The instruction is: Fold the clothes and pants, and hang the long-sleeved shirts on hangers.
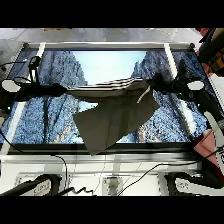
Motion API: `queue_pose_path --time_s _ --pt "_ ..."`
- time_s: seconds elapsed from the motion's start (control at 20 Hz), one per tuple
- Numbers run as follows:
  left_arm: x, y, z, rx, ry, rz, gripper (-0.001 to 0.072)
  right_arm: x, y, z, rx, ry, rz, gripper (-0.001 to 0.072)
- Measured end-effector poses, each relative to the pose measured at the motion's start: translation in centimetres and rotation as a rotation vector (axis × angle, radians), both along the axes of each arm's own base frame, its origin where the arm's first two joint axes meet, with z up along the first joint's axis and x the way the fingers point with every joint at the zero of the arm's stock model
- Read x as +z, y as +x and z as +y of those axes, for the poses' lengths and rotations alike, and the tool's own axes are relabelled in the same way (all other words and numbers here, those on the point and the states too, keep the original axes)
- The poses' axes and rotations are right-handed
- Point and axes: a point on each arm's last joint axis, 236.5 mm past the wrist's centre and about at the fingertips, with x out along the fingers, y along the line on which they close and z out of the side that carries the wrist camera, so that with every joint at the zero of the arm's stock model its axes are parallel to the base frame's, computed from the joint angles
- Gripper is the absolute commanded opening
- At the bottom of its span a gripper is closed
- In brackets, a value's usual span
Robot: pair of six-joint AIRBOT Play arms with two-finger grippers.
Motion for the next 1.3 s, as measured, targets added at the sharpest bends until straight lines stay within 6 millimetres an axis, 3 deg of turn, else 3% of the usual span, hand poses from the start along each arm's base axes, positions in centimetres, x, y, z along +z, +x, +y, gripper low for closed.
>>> queue_pose_path --time_s 0.2,0.5,0.7,0.75,0.8,0.85,0.9,0.95,1.15,1.3 --pt "-1.6 -5.4 -3.9 -0.116 -0.033 0.219 0.0010 -2.2 -1.9 -3.1 0.088 -0.124 0.088 0.0030" --pt "-4.3 -16.1 -9.8 -0.338 -0.028 0.583 0.0011 -6.0 -9.3 -7.5 0.327 -0.385 0.361 0.0030" --pt "-6.1 -22.3 -12.4 -0.481 0.023 0.743 0.0011 -7.9 -14.1 -11.3 0.424 -0.547 0.564 0.0032" --pt "-6.5 -23.5 -12.8 -0.506 0.035 0.769 0.0015 -8.0 -14.9 -12.1 0.436 -0.576 0.599 0.0114" --pt "-7.0 -24.2 -13.1 -0.524 0.050 0.785 0.0096 -8.1 -15.4 -12.8 0.444 -0.601 0.622 0.0369" --pt "-7.6 -24.8 -13.1 -0.535 0.071 0.797 0.0358 -8.2 -15.5 -13.3 0.446 -0.623 0.630 0.0594" --pt "-8.1 -25.0 -13.2 -0.536 0.086 0.800 0.0624 -8.3 -15.5 -13.7 0.445 -0.640 0.630 0.0622" --pt "-8.7 -24.9 -13.4 -0.530 0.096 0.797 0.0698 -8.3 -15.1 -14.0 0.438 -0.656 0.620 0.0621" --pt "-10.8 -24.2 -13.8 -0.506 0.119 0.797 0.0698 -8.7 -12.6 -15.2 0.381 -0.717 0.540 0.0621" --pt "-11.9 -23.8 -13.9 -0.493 0.126 0.804 0.0699 -10.1 -10.8 -15.8 0.366 -0.731 0.525 0.0620"
